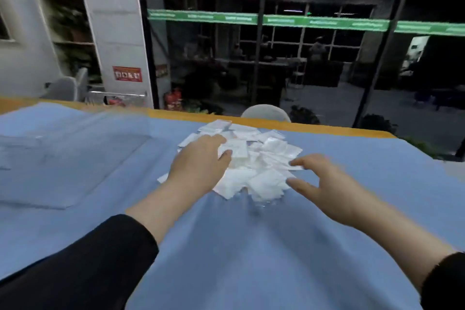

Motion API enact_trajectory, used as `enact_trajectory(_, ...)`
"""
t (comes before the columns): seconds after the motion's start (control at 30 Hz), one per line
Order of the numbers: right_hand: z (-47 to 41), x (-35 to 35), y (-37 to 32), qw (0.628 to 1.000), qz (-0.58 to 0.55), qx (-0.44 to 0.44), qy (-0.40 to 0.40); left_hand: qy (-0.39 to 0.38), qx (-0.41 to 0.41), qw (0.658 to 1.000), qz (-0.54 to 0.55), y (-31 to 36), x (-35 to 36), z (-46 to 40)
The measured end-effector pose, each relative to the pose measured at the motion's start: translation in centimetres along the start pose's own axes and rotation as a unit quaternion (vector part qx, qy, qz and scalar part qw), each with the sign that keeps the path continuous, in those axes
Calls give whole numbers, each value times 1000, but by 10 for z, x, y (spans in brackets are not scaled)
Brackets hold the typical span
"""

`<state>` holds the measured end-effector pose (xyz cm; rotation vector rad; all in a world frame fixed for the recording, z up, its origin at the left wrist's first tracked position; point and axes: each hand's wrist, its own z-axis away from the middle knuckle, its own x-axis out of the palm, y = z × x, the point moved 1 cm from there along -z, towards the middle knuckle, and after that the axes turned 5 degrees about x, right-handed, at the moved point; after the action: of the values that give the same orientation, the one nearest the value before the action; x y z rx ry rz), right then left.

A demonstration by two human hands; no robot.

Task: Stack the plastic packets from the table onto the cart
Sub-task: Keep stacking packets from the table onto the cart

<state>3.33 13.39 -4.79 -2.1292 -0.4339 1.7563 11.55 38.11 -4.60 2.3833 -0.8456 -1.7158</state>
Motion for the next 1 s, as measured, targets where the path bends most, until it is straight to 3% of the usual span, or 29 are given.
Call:
enact_trajectory(0.13,-65,45,-25,996,14,26,-81,-46,-115,992,-22,-74,6,-30)
enact_trajectory(0.23,-107,65,-35,996,21,49,-77,-116,-163,978,-65,-102,19,-35)
enact_trajectory(0.33,-150,79,-47,992,32,99,-75,-160,-158,972,-75,-107,25,-35)
enact_trajectory(0.63,-205,124,-95,981,81,167,-64,-182,-87,979,-28,-94,20,-29)
enact_trajectory(0.73,-207,128,-99,984,25,169,-58,-181,-81,980,-21,-94,18,-28)
enact_trajectory(0.87,-198,129,-99,975,-159,152,-28,-134,-111,985,2,-103,14,-32)
enact_trajectory(1.0,-176,104,-94,958,-260,114,21,28,-130,989,61,-113,1,-36)
